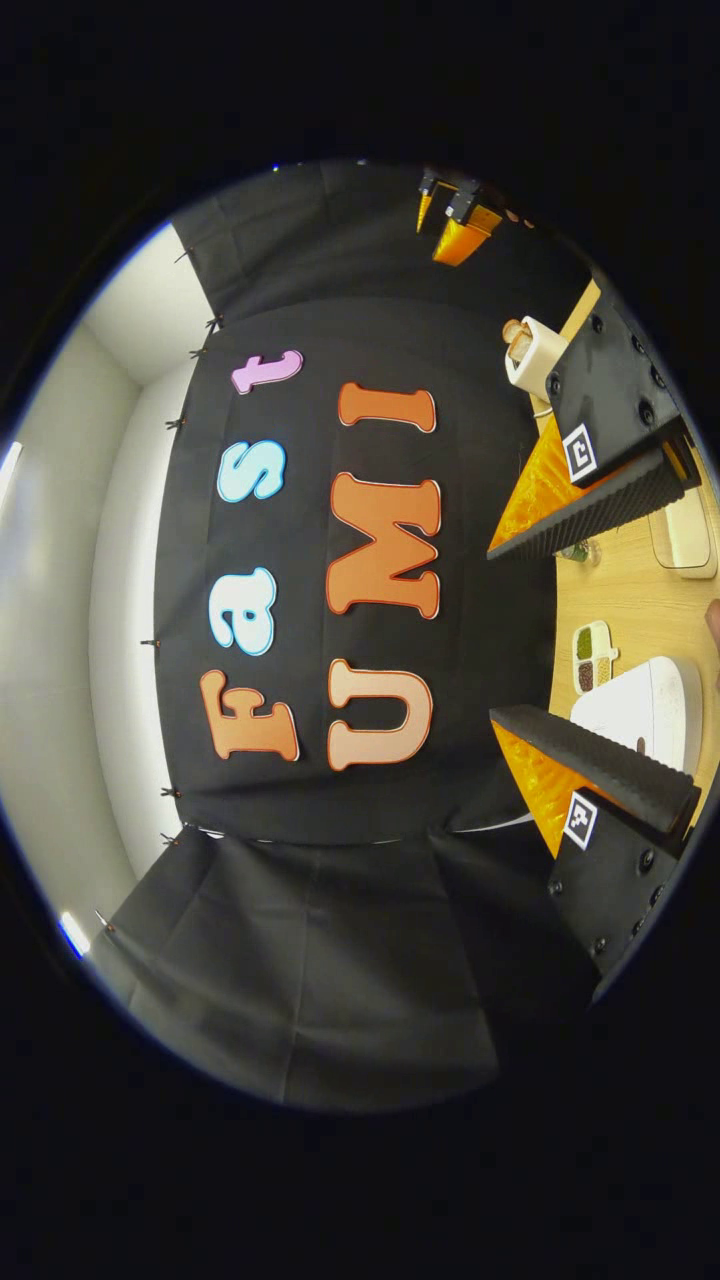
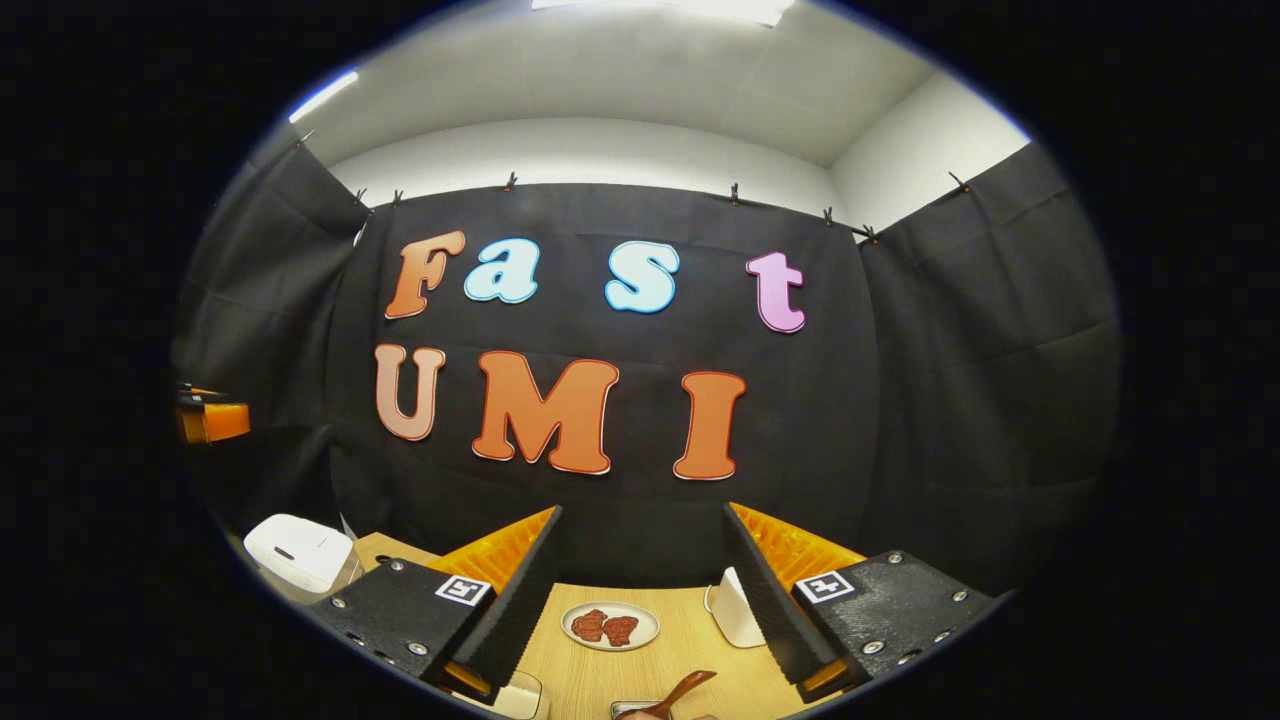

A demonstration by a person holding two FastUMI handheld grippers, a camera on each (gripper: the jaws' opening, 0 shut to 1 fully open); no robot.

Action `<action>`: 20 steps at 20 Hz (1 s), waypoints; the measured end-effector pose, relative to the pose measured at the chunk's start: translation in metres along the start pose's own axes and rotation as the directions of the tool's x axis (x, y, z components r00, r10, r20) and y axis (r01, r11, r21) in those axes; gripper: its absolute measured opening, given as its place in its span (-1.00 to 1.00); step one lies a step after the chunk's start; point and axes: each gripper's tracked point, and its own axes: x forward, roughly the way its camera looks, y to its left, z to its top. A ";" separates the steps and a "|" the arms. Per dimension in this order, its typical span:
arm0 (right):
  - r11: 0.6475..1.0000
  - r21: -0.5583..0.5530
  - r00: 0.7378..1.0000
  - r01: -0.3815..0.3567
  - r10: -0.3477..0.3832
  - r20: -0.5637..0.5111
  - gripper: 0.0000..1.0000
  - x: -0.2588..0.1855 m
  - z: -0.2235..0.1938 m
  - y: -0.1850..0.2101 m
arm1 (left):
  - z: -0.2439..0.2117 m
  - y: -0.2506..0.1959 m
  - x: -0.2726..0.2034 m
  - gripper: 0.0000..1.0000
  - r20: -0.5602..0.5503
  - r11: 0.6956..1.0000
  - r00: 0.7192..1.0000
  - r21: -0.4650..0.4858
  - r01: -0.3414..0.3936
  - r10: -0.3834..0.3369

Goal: Close the left gripper, press the button to open the rice cooker; take a wooden spoon from the chopstick holder with the right hand, scoop a spoonful of rice and pour it into the rice cooker, then put the wooden spoon back into the chopstick holder.

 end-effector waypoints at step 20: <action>0.995 -0.048 0.996 0.088 -0.087 0.013 0.89 -0.017 0.011 -0.038 | -0.067 0.088 0.055 -0.87 -0.426 0.973 0.895 -0.115 -0.201 0.135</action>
